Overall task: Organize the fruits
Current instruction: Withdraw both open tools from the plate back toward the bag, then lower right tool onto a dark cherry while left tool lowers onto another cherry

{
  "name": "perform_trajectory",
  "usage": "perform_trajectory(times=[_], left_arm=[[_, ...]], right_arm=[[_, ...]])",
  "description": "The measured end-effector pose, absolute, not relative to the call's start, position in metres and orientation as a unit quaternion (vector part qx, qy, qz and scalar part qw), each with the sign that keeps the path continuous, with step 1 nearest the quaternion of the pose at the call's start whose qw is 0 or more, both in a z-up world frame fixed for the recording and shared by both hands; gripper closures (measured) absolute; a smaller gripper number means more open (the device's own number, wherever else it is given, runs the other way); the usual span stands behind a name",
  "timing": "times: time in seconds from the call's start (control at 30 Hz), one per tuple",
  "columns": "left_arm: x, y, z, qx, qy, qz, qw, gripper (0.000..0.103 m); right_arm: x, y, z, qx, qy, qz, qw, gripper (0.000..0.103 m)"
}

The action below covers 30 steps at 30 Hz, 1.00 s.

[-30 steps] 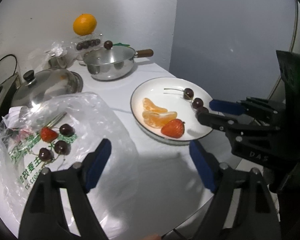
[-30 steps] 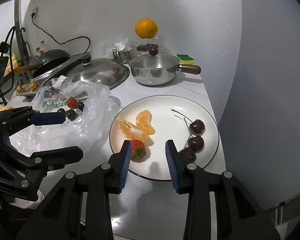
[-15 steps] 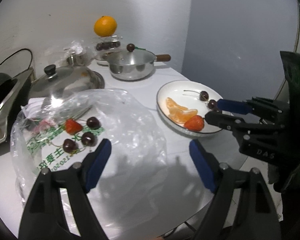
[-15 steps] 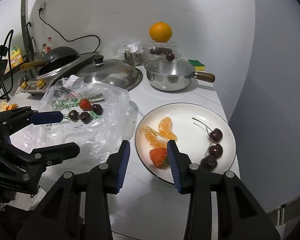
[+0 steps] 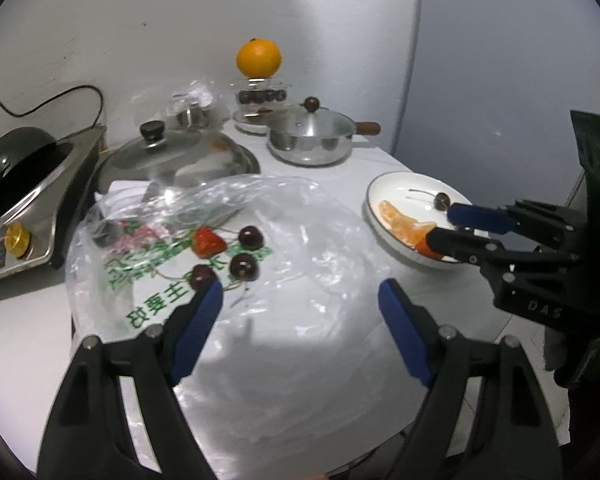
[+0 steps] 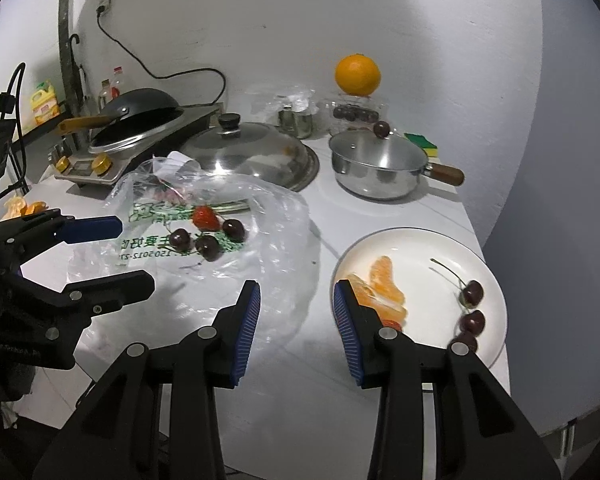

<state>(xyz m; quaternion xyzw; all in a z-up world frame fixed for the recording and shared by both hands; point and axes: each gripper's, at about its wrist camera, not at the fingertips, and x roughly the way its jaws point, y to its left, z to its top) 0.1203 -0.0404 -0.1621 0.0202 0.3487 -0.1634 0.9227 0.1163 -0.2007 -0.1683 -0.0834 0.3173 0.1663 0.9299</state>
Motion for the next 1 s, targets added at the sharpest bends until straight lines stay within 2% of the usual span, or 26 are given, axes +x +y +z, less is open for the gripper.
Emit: perform_trajectory(times=[1.0], left_arm=[[0.153, 0.032, -0.177, -0.008, 0.354, -0.118, 0.928, 0.021]], right_arm=[[0.163, -0.130, -0.182, -0.102, 0.336, 0.206, 0.913, 0.062]])
